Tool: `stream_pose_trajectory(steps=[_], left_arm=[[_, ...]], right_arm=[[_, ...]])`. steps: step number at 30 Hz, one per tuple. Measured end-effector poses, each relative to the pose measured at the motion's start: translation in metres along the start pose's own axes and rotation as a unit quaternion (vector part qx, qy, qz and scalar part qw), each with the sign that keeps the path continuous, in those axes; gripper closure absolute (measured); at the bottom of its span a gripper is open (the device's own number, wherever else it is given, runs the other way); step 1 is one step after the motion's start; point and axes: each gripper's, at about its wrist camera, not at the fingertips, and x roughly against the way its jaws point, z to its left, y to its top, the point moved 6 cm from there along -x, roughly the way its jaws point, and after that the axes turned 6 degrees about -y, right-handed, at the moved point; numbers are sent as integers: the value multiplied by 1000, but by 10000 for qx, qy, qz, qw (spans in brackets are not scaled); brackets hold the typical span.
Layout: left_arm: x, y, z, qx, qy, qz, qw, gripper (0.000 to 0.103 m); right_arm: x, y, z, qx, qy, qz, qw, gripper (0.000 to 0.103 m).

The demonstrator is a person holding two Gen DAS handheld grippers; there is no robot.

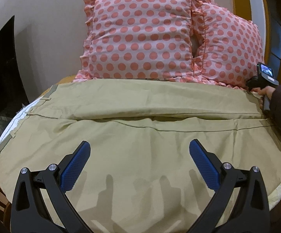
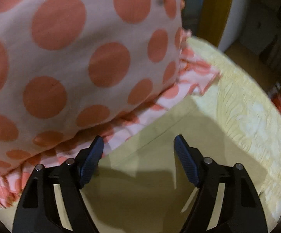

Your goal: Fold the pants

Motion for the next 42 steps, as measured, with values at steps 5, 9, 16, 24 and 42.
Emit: stream_pose_trajectory(steps=[5, 9, 16, 24, 42], left_arm=[[-4, -6, 8, 230, -122, 129, 9996, 1], [1, -11, 14, 415, -147, 189, 9989, 1], [19, -12, 31, 521, 39, 27, 9986, 1], [30, 11, 47, 503, -6, -247, 9984, 1], [-42, 75, 155, 2000, -250, 294, 9790, 1]], right_arm=[[2, -7, -28, -112, 352, -340, 9987, 88], [-2, -9, -54, -636, 1239, -202, 9900, 98], [74, -35, -105, -1339, 2684, -849, 9502, 99], [153, -181, -205, -1863, 3431, -804, 9171, 99], [108, -195, -224, -2712, 3998, -141, 8754, 100]])
